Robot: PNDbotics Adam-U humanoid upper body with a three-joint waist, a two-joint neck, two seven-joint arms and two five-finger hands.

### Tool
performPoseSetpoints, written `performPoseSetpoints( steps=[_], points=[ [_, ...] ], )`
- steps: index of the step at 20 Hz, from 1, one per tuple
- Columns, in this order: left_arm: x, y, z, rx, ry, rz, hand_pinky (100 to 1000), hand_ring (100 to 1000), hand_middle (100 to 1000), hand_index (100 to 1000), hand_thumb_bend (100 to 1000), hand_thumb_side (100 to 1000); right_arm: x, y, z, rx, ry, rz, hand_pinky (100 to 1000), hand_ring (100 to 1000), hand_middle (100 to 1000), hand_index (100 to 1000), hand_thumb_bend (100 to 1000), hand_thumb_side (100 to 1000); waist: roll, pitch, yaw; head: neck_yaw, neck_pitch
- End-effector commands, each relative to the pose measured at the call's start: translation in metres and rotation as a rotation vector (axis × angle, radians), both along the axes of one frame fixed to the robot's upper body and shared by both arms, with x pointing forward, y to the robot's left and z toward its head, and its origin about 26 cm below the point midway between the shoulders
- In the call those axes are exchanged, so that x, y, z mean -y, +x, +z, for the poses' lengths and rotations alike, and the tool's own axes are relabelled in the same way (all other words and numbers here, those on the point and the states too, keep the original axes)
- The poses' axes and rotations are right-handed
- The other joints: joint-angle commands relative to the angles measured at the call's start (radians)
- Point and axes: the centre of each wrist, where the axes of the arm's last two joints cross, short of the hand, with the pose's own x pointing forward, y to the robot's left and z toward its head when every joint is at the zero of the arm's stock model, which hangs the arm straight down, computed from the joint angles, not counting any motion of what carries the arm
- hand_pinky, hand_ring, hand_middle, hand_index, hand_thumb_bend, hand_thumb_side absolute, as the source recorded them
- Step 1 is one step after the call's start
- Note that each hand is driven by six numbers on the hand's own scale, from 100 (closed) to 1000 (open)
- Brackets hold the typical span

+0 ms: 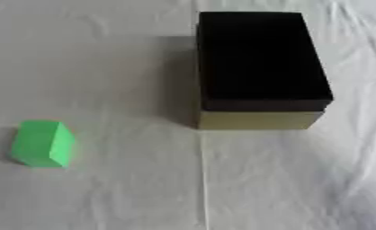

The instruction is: Pick up objects on the table and place them in the box.

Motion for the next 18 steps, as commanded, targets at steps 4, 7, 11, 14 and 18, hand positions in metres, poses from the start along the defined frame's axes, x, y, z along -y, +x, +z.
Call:
performPoseSetpoints(
  steps=[4,7,11,14,18],
  points=[
    [-0.021,-0.01,0.012,-0.062,0.219,0.15,604,623,670,745,775,945,0.001,-0.005,0.009,0.031,-0.029,-0.013,867,802,819,825,100,1000,0.002,-0.017,0.004,-0.005,0.01],
    [-0.031,-0.014,0.018,-0.161,0.412,0.244,616,630,680,764,776,954,0.002,-0.005,0.009,0.03,-0.033,-0.021,867,802,818,825,100,1000,0.001,-0.017,0.005,-0.01,0.008],
    [-0.037,-0.018,0.029,-0.258,0.603,0.318,626,639,688,777,775,955,0.002,-0.005,0.01,0.031,-0.041,-0.022,867,801,818,825,100,1000,0.001,-0.018,0.007,-0.012,0.005],
    [-0.04,-0.02,0.03,-0.361,0.724,0.338,637,649,696,789,773,951,0.002,-0.005,0.011,0.032,-0.046,-0.022,868,801,818,825,100,1000,-0.001,-0.017,0.006,-0.012,-0.001],
    [-0.04,-0.022,0.027,-0.535,0.872,0.34,651,667,709,803,765,912,0.002,-0.005,0.012,0.034,-0.05,-0.022,868,800,818,825,100,1000,-0.003,-0.016,0.004,-0.012,-0.007]
  ],
)
